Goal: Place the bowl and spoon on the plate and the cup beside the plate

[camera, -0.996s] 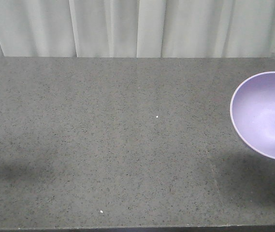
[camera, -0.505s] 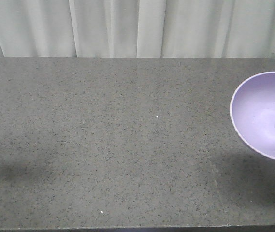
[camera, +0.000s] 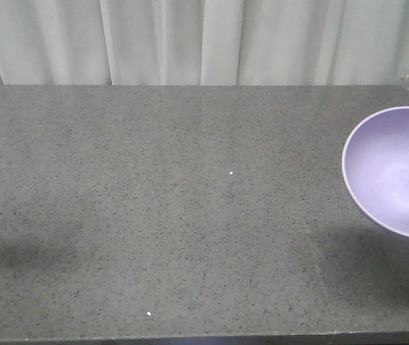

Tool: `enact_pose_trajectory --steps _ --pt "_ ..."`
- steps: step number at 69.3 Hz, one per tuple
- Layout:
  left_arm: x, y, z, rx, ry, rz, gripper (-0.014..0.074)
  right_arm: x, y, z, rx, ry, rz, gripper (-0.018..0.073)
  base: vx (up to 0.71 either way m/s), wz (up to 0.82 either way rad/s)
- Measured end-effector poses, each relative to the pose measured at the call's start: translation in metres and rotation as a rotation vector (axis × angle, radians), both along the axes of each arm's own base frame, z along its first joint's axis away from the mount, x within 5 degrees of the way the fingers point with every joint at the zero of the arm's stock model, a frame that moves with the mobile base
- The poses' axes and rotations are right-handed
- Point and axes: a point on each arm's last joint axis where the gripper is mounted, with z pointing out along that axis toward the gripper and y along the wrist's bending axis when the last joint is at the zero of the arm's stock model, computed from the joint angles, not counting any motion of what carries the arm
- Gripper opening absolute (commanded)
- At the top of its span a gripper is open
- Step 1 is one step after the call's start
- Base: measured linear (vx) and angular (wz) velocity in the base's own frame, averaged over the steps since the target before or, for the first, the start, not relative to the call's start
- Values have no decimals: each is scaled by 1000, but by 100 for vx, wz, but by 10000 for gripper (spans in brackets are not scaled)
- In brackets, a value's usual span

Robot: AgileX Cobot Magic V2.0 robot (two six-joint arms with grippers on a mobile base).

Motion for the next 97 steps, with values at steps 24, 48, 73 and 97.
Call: enact_pose_trajectory --steps 24,48,73,97 --pt "0 0 0 0 0 0 -8 0 0 0 0 0 0 -6 -2 -6" --pt "0 0 0 0 0 0 -8 0 0 0 0 0 0 -6 -3 -21" --pt "0 0 0 0 0 0 -8 0 0 0 0 0 1 -6 -4 -35" --pt "0 0 0 0 0 0 -8 0 0 0 0 0 1 -6 -5 -40"
